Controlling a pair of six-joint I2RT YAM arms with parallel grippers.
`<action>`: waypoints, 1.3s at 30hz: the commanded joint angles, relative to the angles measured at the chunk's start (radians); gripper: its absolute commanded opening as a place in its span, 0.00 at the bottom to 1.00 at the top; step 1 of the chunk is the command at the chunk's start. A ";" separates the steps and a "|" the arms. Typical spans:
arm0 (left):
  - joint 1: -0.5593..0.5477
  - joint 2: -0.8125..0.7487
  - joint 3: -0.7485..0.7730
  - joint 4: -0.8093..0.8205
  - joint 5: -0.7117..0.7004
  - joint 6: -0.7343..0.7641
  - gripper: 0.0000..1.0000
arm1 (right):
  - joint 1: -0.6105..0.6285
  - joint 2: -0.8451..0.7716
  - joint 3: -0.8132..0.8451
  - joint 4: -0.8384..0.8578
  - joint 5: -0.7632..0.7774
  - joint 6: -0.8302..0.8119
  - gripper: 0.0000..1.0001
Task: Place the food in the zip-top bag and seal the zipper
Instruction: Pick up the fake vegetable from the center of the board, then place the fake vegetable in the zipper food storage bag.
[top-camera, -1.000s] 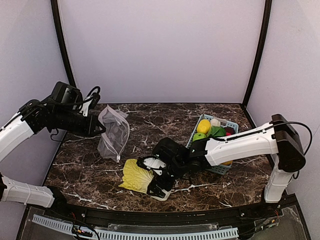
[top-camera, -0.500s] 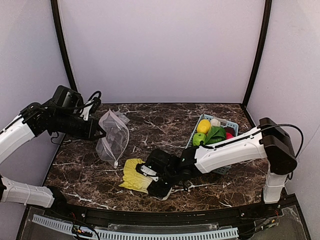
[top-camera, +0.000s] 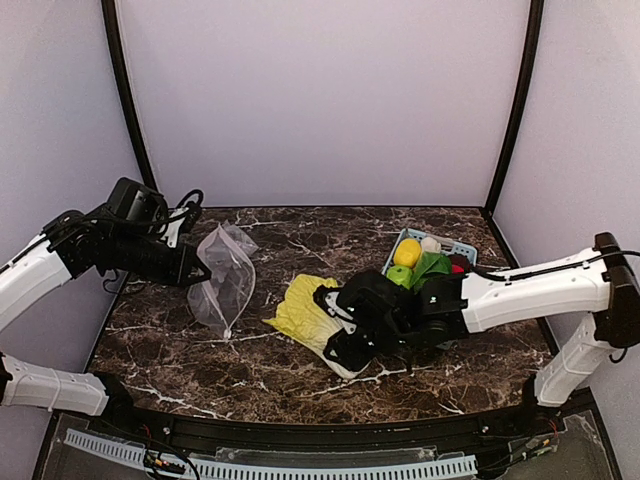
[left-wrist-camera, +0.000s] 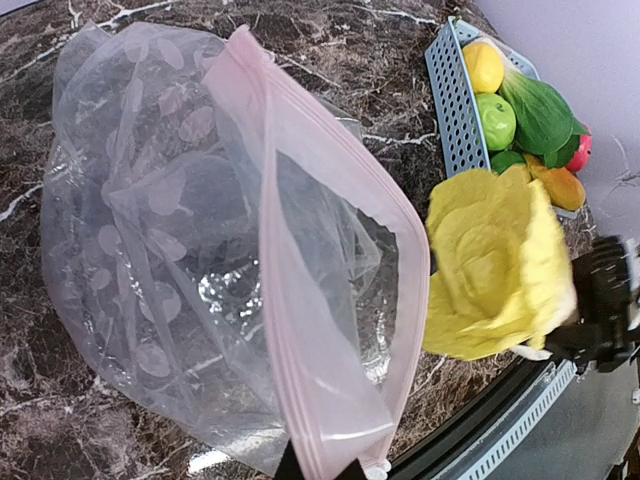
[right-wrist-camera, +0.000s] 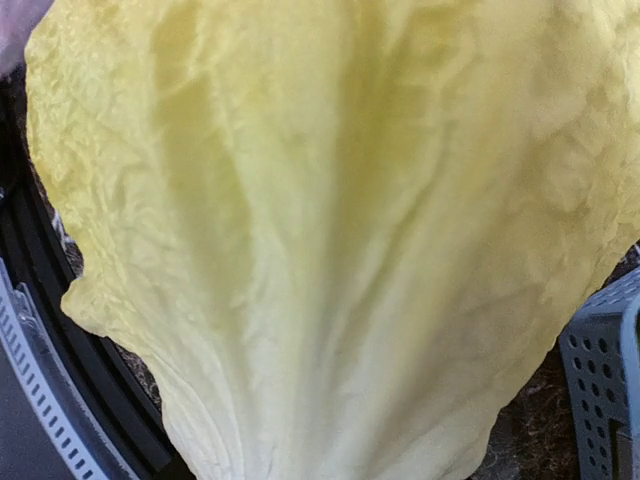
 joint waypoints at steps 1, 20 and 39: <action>0.005 -0.019 -0.080 0.048 0.070 0.003 0.01 | -0.009 -0.183 -0.013 0.016 0.022 0.063 0.00; -0.149 -0.036 -0.152 0.206 0.157 -0.044 0.01 | -0.006 -0.322 0.042 0.134 -0.281 0.094 0.00; -0.165 -0.085 -0.193 0.336 0.381 -0.023 0.01 | -0.082 -0.163 0.063 0.271 -0.605 0.175 0.00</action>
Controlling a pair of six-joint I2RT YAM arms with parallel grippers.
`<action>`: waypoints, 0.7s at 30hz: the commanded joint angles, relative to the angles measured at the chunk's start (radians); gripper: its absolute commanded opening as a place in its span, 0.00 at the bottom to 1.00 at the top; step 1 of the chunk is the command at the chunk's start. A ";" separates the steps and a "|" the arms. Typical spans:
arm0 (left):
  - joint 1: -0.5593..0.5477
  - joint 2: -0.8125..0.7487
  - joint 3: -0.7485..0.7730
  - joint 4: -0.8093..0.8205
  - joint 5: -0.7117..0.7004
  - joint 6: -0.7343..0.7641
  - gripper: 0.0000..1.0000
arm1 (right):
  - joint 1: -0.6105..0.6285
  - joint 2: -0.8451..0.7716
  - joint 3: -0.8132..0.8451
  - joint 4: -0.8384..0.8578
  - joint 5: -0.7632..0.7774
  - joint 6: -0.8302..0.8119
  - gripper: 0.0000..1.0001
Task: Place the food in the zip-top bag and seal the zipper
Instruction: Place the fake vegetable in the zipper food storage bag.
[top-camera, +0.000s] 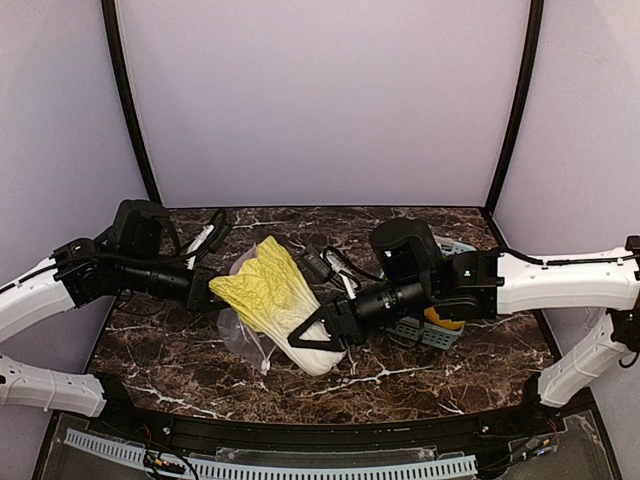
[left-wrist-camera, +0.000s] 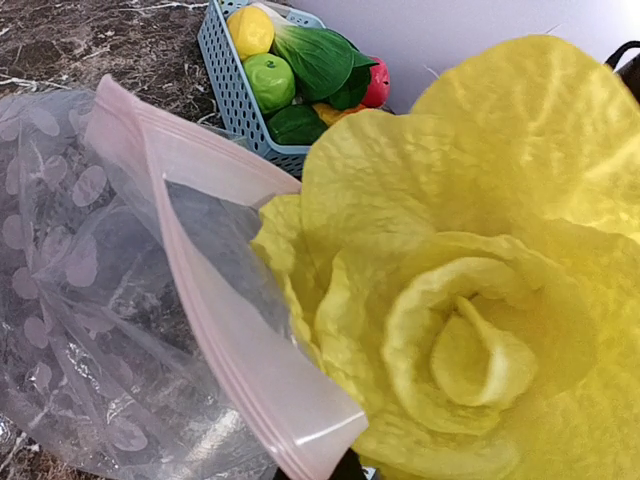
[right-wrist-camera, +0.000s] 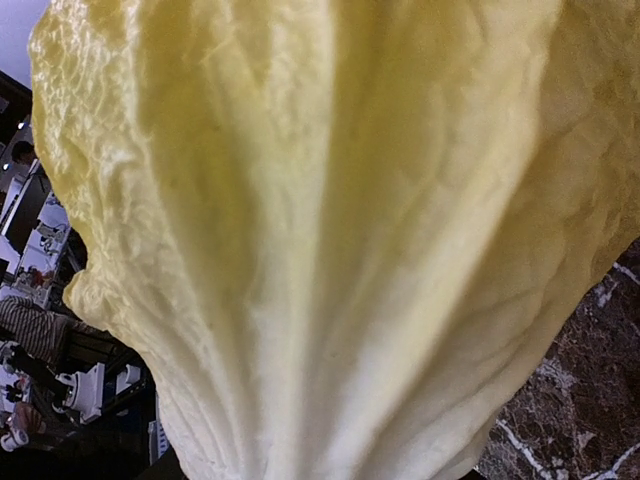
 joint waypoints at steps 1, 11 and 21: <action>-0.006 -0.018 -0.013 0.032 0.061 0.013 0.01 | -0.027 0.023 0.057 -0.053 0.043 0.030 0.00; -0.005 -0.025 -0.017 0.072 0.130 0.016 0.01 | -0.065 0.124 0.177 -0.355 0.254 0.030 0.00; -0.006 0.002 -0.010 0.105 0.167 0.019 0.01 | -0.003 0.240 0.359 -0.531 0.362 -0.183 0.00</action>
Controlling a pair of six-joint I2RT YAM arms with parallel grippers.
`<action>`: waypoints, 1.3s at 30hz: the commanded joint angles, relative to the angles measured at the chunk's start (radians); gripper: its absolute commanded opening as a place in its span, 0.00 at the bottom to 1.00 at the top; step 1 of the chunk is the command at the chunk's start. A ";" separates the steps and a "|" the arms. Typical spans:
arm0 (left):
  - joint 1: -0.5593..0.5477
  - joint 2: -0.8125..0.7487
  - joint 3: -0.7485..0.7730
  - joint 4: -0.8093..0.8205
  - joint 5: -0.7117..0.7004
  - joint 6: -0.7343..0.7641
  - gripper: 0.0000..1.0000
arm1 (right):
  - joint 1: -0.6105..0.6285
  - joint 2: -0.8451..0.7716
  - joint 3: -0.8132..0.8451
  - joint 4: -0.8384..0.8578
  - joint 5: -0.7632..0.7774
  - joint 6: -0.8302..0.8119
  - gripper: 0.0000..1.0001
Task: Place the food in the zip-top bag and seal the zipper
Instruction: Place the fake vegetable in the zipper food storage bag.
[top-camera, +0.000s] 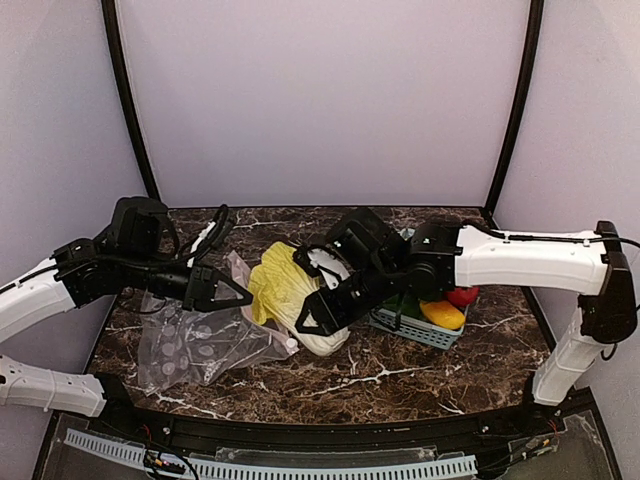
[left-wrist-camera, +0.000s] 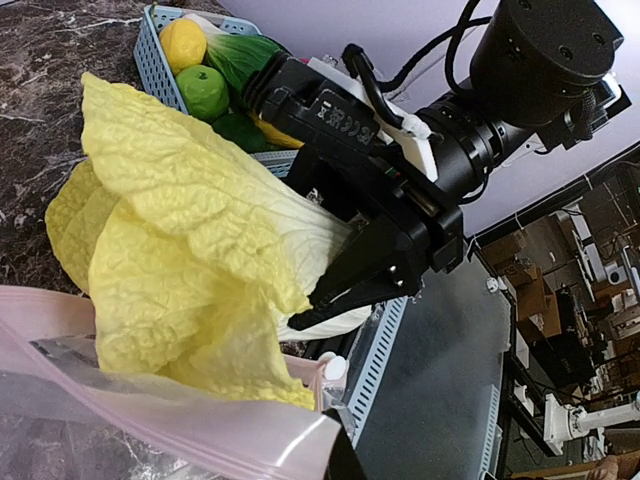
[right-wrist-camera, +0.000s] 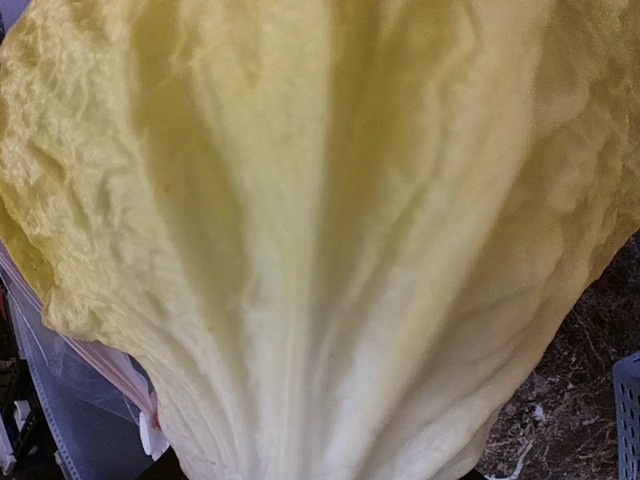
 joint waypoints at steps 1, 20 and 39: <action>-0.006 0.006 -0.005 0.035 0.024 0.020 0.01 | 0.053 0.018 0.066 -0.067 0.083 -0.152 0.00; -0.006 0.037 0.001 -0.001 -0.030 0.053 0.01 | 0.117 -0.013 0.002 -0.071 0.095 -0.212 0.00; -0.006 0.020 -0.117 0.156 -0.031 -0.072 0.01 | 0.101 -0.377 -0.216 0.456 0.299 0.004 0.00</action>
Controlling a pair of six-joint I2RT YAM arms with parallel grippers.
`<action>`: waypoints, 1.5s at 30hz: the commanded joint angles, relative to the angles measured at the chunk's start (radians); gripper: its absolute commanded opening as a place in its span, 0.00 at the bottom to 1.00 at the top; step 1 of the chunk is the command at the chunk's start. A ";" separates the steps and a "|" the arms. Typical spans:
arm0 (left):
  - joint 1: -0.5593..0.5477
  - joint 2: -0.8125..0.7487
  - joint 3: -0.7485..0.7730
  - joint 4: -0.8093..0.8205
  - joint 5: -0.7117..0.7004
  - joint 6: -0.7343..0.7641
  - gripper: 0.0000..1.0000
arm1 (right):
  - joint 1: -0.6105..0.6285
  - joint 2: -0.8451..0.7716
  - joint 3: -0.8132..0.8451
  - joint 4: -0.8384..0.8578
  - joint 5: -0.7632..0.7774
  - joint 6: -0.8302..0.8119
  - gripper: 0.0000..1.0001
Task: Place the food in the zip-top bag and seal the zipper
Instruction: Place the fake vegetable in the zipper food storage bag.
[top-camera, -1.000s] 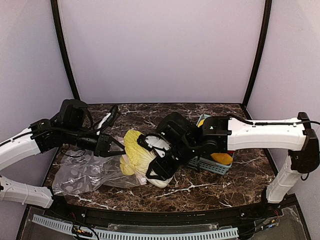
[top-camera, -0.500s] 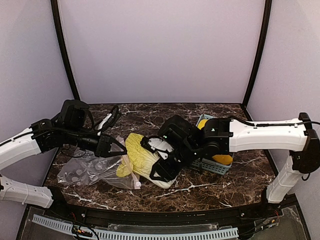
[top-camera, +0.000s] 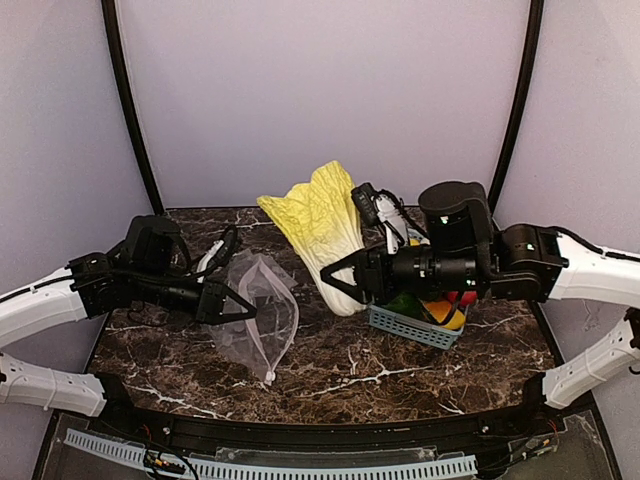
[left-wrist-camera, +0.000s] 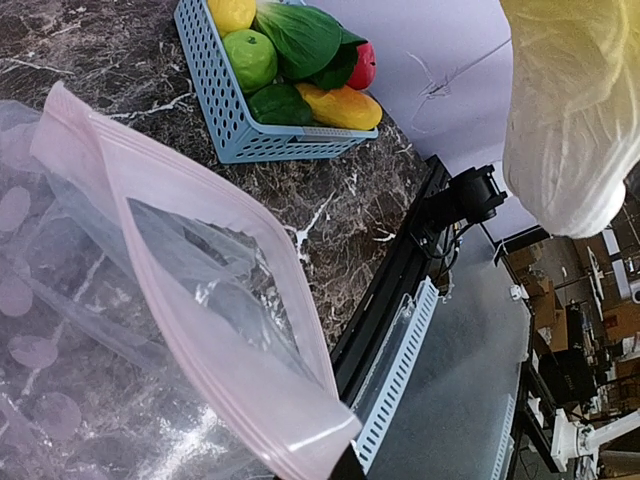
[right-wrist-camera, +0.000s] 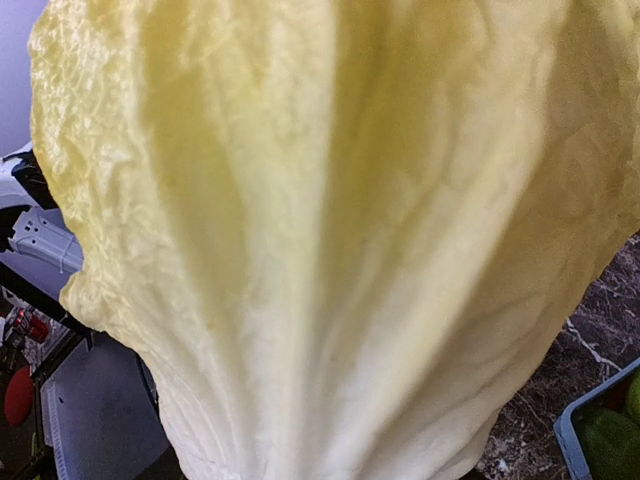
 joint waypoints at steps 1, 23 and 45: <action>0.000 0.008 -0.006 0.106 0.029 -0.047 0.01 | 0.044 0.014 -0.053 0.301 0.039 0.003 0.00; 0.000 -0.035 -0.022 0.312 0.186 -0.183 0.01 | 0.078 0.239 -0.127 0.728 0.212 -0.027 0.00; 0.000 -0.022 -0.054 0.513 0.151 -0.244 0.01 | 0.112 0.315 -0.209 0.793 0.283 0.158 0.00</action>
